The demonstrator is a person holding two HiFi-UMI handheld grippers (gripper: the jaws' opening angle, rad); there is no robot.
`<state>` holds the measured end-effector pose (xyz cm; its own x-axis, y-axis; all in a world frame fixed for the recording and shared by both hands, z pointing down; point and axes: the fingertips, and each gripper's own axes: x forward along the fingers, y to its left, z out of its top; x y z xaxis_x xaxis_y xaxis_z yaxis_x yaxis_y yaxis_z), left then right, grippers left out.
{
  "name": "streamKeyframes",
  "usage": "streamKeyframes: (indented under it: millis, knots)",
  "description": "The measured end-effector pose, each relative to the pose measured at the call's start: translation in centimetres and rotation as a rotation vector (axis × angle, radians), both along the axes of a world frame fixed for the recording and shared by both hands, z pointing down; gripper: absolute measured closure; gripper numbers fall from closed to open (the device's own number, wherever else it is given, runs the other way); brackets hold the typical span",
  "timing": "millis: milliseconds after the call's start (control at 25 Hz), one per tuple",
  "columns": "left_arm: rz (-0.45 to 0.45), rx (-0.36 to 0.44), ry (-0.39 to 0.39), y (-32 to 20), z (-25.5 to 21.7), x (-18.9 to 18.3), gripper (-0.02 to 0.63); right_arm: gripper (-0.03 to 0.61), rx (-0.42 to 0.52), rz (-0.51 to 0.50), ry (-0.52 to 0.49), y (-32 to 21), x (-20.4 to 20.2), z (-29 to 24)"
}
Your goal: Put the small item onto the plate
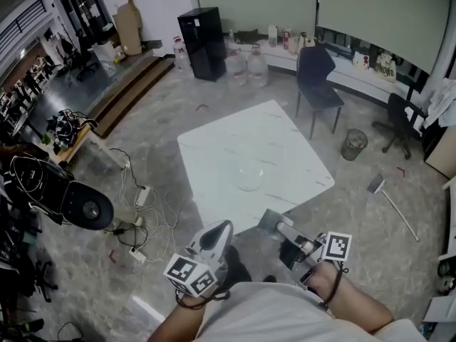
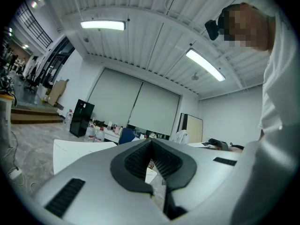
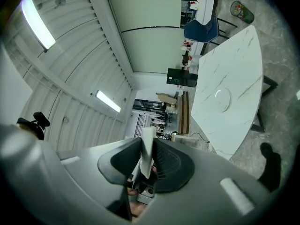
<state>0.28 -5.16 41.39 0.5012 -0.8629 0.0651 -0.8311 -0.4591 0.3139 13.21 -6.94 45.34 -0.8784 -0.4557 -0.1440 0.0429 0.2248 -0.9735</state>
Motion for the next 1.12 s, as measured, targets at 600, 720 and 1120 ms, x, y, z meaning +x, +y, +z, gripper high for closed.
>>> streamKeyframes:
  millis: [600,720,1120]
  knots:
    - [0.098,-0.020,-0.007,-12.7,2.8,-3.9,0.607,0.499,-0.051,0.054,0.034,-10.8,-4.9,2.5]
    - [0.116,-0.034,-0.003,-15.5,3.2,-5.7,0.607,0.499,-0.064,0.071,0.043,-13.2,-6.6,2.7]
    - [0.183,-0.064,0.013,-22.9,5.2,-11.2,0.607,0.499,-0.121,0.150,0.101,-20.4,-11.5,5.8]
